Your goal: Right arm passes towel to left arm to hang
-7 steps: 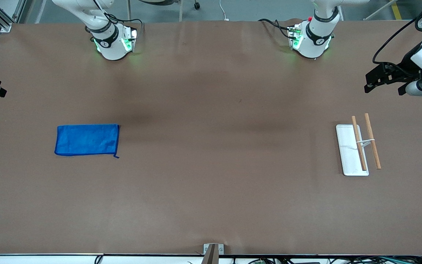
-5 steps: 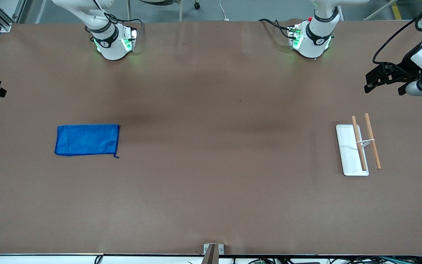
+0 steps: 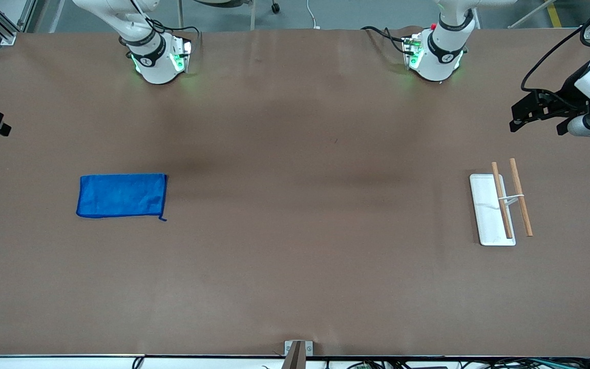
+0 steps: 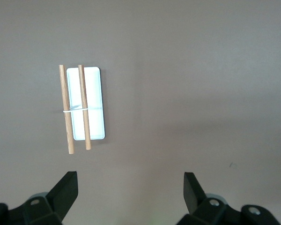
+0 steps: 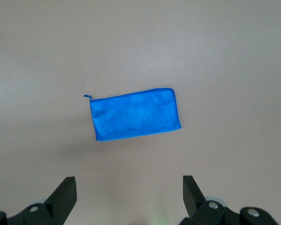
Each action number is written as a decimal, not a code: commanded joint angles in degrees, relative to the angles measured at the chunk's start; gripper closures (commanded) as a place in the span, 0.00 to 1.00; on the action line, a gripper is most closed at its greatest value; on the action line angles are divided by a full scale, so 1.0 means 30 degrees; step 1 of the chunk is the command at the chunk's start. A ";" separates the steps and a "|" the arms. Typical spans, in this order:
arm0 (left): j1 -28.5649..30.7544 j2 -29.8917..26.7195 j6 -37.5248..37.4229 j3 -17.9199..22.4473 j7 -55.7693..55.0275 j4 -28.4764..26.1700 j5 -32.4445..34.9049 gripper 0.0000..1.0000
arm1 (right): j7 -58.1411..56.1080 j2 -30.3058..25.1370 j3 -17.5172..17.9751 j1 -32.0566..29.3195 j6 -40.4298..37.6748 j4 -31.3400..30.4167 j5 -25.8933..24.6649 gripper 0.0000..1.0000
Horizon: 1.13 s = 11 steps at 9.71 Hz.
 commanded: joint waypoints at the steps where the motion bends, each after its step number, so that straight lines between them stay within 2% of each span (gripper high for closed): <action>1: 0.0027 0.0371 0.0230 0.0052 -0.0089 -0.0356 0.0174 0.01 | -0.0469 0.1454 0.0087 0.0072 0.1321 -0.1916 -0.0309 0.00; 4: -0.0031 0.0372 0.0289 0.0052 -0.0089 -0.0355 0.0145 0.01 | -0.0673 0.1549 0.0145 0.0102 0.7522 -0.7271 -0.1097 0.00; 7: -0.0090 0.0518 0.0347 0.0052 -0.0089 -0.0326 0.0174 0.01 | -0.0821 0.1897 0.0145 0.0072 1.5899 -1.3309 -0.1129 0.00; 9: -0.0002 0.0577 0.0376 0.0052 -0.0089 -0.0326 0.0204 0.01 | -0.0879 0.3853 0.0145 -0.0044 1.8549 -1.3968 -0.1158 0.00; 11: -0.0060 0.0606 0.0522 0.0052 -0.0089 -0.0326 0.0204 0.01 | -0.0880 0.4999 0.0145 -0.0074 2.1156 -1.4845 -0.1158 0.00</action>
